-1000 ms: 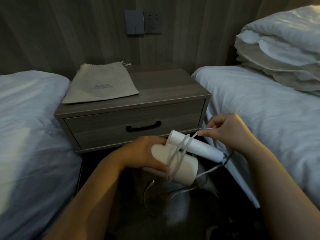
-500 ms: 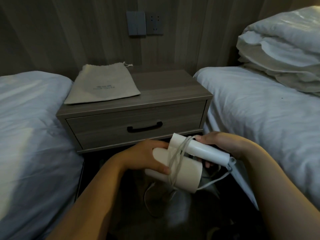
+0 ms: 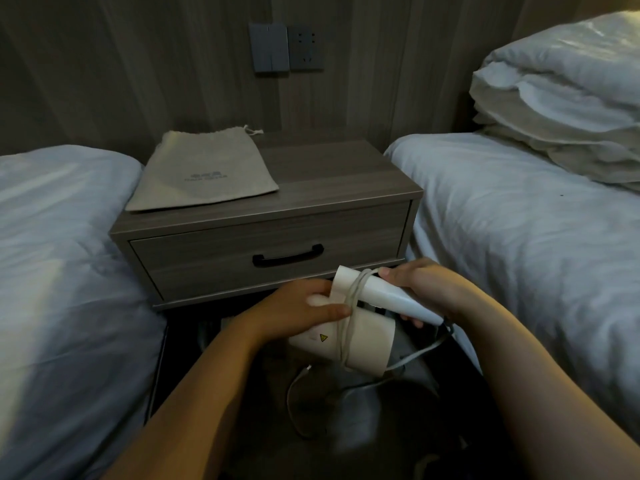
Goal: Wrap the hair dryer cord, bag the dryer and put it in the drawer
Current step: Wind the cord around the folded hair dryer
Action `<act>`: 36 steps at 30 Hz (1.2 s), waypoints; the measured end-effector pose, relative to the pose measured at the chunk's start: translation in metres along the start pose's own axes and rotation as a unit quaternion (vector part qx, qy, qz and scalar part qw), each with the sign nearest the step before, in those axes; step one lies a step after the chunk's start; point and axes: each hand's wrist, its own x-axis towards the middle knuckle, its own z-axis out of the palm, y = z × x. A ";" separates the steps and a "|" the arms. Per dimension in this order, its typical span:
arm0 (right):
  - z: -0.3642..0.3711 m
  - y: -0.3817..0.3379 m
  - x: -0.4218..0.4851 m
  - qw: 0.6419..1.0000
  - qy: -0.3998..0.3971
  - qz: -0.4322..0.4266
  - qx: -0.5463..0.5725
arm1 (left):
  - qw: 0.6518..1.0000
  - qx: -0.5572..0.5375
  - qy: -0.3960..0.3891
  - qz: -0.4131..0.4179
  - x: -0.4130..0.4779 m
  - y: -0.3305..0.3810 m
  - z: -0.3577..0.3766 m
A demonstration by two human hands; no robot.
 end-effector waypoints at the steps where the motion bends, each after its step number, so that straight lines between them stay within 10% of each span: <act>1: 0.000 0.000 0.000 1.000 0.001 0.005 0.001 | 1.000 -0.008 0.009 -0.003 0.001 0.001 0.001; 15: -0.005 0.001 -0.004 0.999 0.041 0.026 0.025 | 0.999 0.024 0.001 0.026 0.005 -0.002 0.001; 23: -0.016 0.010 -0.001 0.980 -0.138 0.066 0.124 | 0.997 0.029 -0.034 0.062 0.002 -0.008 -0.009; 36: 0.010 0.013 0.017 0.866 -0.135 -0.039 0.480 | 0.922 -0.384 0.008 0.045 0.014 -0.011 0.011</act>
